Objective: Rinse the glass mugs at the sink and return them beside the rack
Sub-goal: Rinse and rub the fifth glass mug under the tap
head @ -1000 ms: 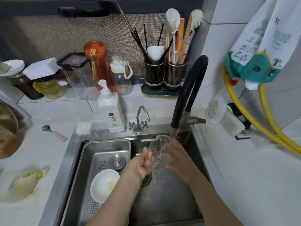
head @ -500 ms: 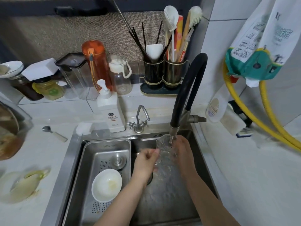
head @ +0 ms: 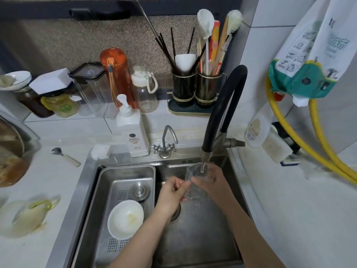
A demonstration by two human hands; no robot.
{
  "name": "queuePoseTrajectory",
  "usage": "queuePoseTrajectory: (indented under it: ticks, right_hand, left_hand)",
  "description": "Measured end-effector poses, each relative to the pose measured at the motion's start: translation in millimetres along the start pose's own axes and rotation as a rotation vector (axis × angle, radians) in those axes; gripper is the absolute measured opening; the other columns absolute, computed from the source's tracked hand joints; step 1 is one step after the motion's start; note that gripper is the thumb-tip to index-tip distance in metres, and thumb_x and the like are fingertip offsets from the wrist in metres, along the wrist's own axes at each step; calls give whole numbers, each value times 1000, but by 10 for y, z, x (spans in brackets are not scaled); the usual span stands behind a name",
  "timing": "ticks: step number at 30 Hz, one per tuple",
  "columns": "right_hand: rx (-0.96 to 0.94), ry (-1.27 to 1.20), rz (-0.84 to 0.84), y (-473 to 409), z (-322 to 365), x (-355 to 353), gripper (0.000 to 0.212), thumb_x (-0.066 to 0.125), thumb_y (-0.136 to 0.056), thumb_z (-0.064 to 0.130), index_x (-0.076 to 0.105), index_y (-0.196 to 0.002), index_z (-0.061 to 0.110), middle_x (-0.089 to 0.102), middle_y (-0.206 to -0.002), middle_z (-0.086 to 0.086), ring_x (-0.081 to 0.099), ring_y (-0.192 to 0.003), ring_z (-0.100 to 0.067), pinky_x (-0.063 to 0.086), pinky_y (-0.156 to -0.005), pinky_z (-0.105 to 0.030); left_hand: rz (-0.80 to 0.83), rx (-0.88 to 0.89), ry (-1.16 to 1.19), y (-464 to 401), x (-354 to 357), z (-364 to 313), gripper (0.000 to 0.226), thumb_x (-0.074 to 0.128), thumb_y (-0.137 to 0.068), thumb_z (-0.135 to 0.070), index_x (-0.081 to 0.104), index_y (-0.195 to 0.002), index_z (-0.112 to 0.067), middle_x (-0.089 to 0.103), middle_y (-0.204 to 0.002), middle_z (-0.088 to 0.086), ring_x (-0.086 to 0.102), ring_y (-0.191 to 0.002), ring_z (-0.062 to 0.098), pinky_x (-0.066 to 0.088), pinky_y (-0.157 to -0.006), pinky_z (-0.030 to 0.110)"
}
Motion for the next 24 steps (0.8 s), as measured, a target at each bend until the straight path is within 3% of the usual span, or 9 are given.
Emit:
queuePoseTrajectory:
  ticks: [4,6,11,13,15,17,20,22,24]
  right_hand:
    - [70,75,-99,-66,-13,1,62,75,-63,60,55,-108,22,65,-103,6,65,-95,-12,54,-74,-30]
    - [142,86,-167,-64,11,-26,55,69,-73,57,47,-111,24,62,-102,7,62,-91,-10,43,-63,-22]
    - [117,193,-167,-140,-55,-122,23,42,-99,37,58,-105,22,65,-96,5,61,-89,-14,38,-63,-17]
    - [115,158,-143,-142,-91,-163,27,39,-99,38,61,-103,24,66,-93,5,63,-89,-14,46,-68,-21]
    - [131,108,-139,-143,-129,-229,31,39,-99,41,61,-112,24,67,-101,1,64,-96,-18,53,-85,-35]
    - [144,127,-117,-195,-139,-315,36,38,-100,40,52,-129,24,61,-118,0,59,-111,-23,47,-100,-47]
    - [159,145,-118,-351,-97,-504,45,42,-99,27,36,-144,25,50,-138,0,52,-121,-20,45,-103,-44]
    - [129,167,-121,-445,-33,-645,49,45,-97,14,34,-144,21,49,-138,-2,52,-118,-19,46,-98,-36]
    - [114,249,-152,-537,13,-786,57,47,-96,7,24,-148,10,37,-145,-9,39,-132,-27,35,-105,-36]
  left_hand:
    - [28,7,39,-3,16,1,13,69,-84,-11,56,-82,-9,51,-63,-5,51,-57,3,47,-57,16]
    - [32,-2,62,14,35,0,13,69,-83,-7,56,-80,-9,52,-61,-6,52,-55,0,47,-56,15]
    - [-23,-83,191,29,19,-6,14,65,-86,-5,57,-75,-10,57,-57,-7,56,-53,-1,50,-57,16]
    - [-28,-112,240,9,4,-21,14,65,-86,-6,56,-75,-11,58,-59,-6,58,-53,-1,51,-57,18]
    - [-21,-120,238,2,23,-32,14,64,-87,-7,56,-76,-10,58,-64,-3,59,-55,-2,51,-59,19]
    - [-9,-118,226,9,74,-52,11,63,-87,-7,57,-78,-9,58,-64,-2,58,-54,-2,52,-60,19]
    - [10,-128,312,29,157,-109,15,60,-88,-3,58,-73,-7,61,-52,-5,59,-50,0,53,-58,18]
    - [10,-139,366,21,183,-130,18,60,-88,-4,59,-70,-6,59,-51,-4,58,-49,3,54,-60,20]
    - [6,-143,397,1,188,-139,13,63,-86,-6,59,-73,-5,54,-54,0,55,-52,6,55,-68,27]
Point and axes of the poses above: each hand's wrist, its own y-axis away from the middle knuckle, its own x-axis out of the palm, z = x × y, the point moved 3 cm from there along -y, towards the middle knuckle
